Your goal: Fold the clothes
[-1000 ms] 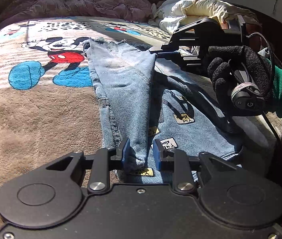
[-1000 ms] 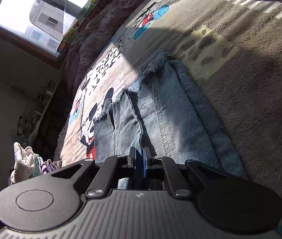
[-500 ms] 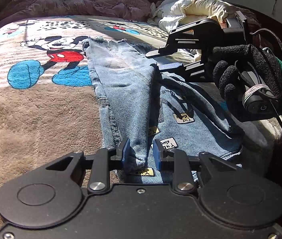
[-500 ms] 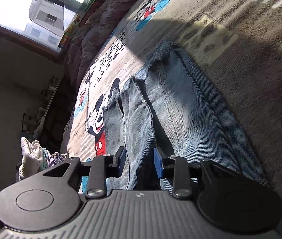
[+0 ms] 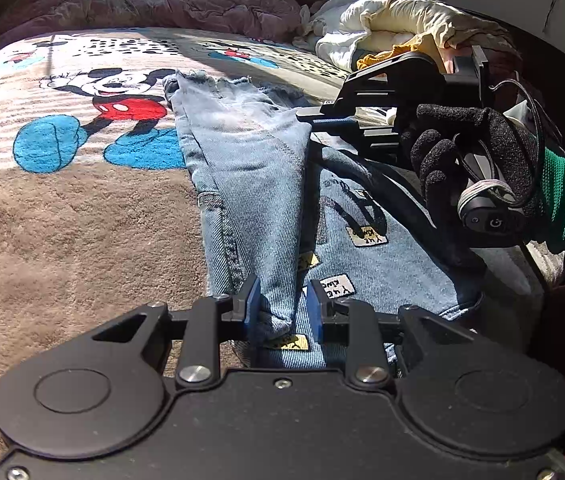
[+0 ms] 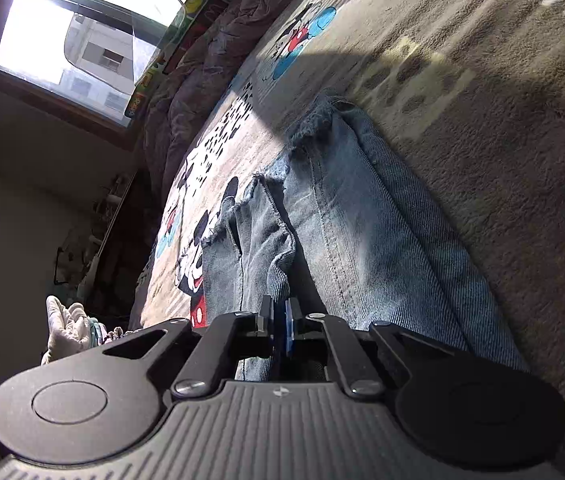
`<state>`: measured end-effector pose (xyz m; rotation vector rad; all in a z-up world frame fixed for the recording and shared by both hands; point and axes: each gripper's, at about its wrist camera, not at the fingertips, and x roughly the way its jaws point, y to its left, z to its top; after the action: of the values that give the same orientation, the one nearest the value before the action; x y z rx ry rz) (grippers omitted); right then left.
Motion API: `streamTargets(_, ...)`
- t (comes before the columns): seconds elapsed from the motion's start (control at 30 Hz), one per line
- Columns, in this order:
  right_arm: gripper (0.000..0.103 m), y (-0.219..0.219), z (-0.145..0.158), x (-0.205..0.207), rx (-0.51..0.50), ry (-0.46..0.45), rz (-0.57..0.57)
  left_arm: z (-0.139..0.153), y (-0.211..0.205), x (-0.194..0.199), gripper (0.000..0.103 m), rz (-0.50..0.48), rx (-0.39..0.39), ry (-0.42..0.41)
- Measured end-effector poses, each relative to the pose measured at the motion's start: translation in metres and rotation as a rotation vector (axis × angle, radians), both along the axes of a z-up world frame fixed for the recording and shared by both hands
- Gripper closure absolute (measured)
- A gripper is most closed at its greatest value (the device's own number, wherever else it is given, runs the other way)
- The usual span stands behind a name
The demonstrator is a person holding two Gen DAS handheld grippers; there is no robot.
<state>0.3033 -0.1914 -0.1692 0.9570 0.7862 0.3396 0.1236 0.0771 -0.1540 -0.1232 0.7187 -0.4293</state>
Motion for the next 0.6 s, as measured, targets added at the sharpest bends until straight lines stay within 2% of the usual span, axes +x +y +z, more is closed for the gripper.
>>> streamTargets(0.03, 0.09, -0.004, 0.002, 0.0, 0.0, -0.01, -0.032, 0.0, 0.001, 0.0, 0.079, 0.001, -0.004, 0.002)
streamTargets(0.17, 0.089, -0.028, 0.01, 0.004, 0.007, -0.023, -0.133, 0.0, 0.003, -0.001, 0.079, -0.007, -0.013, 0.003)
streamTargets(0.2, 0.089, -0.031, 0.015, 0.004, -0.024, -0.026, -0.137, 0.001, 0.006, 0.0, 0.079, -0.009, -0.03, 0.012)
streamTargets(0.3, 0.089, -0.03, 0.041, -0.003, -0.176, -0.114, -0.045, 0.006, 0.014, -0.002, 0.079, -0.006, -0.073, 0.019)
streamTargets(0.4, 0.089, -0.017, 0.058, -0.017, -0.325, -0.179, 0.069, 0.016, 0.027, -0.011, 0.079, 0.021, -0.136, -0.015)
streamTargets(0.47, 0.089, -0.019, 0.063, -0.038, -0.331, -0.201, 0.106, 0.022, 0.04, -0.016, 0.079, 0.063, -0.193, -0.046)
streamTargets(0.53, 0.084, -0.026, 0.065, -0.061, -0.339, -0.227, 0.125, 0.02, 0.055, -0.016, 0.078, 0.12, -0.257, -0.029)
streamTargets(0.57, 0.083, -0.029, 0.065, -0.074, -0.352, -0.242, 0.132, 0.019, 0.063, -0.015, 0.075, 0.149, -0.289, -0.021)
streamTargets(0.6, 0.078, -0.036, 0.063, -0.088, -0.351, -0.246, 0.125, 0.017, 0.07, -0.015, 0.066, 0.176, -0.321, -0.008)
